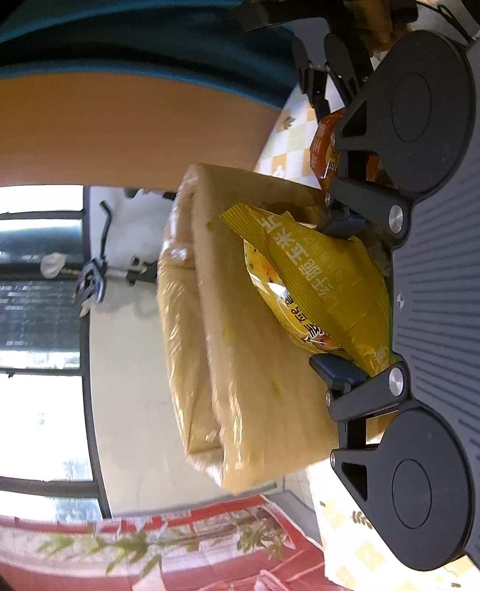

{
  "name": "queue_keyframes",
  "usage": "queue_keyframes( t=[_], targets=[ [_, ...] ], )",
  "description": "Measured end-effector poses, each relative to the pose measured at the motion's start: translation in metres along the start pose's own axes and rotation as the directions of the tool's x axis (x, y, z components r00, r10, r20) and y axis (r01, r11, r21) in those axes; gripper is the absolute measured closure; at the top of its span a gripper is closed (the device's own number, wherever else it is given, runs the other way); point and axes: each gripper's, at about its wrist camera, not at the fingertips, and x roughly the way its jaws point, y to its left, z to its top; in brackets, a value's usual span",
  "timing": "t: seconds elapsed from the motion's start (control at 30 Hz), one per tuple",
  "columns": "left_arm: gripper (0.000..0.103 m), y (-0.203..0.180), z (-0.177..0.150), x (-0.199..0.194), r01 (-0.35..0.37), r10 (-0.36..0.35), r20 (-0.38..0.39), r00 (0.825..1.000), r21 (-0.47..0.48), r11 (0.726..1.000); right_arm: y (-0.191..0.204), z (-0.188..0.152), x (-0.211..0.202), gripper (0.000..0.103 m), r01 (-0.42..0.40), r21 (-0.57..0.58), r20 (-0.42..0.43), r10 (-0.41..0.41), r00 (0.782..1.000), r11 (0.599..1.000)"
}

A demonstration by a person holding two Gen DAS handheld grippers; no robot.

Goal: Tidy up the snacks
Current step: 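Grasp the yellow corn-chip bag with the left tool while the right grasps the orange bag, then lift the yellow bag with the left tool while the right carries the orange bag into the box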

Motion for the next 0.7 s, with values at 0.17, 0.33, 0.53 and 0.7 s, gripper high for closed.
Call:
queue_keyframes(
  t=[0.17, 0.33, 0.53, 0.7],
  targets=[
    [0.035, 0.007, 0.005, -0.017, -0.025, 0.027, 0.042, 0.999, -0.045, 0.999, 0.001, 0.006, -0.016, 0.029, -0.001, 0.002, 0.037, 0.001, 0.999, 1.0],
    [0.035, 0.013, 0.009, -0.028, -0.055, 0.063, 0.068, 0.996, -0.111, 0.992, -0.002, 0.011, -0.028, 0.029, 0.009, 0.011, 0.064, -0.01, 0.998, 1.0],
    [0.035, 0.018, 0.01, -0.04, -0.063, 0.085, 0.101, 0.991, -0.205, 0.977, -0.007, 0.012, -0.043, 0.029, 0.014, 0.023, 0.093, -0.016, 0.996, 1.0],
    [0.035, 0.017, 0.013, -0.045, -0.078, 0.105, 0.113, 0.988, -0.22, 0.972, -0.012, 0.013, -0.048, 0.029, 0.027, 0.03, 0.104, -0.03, 0.994, 0.999]
  ],
)
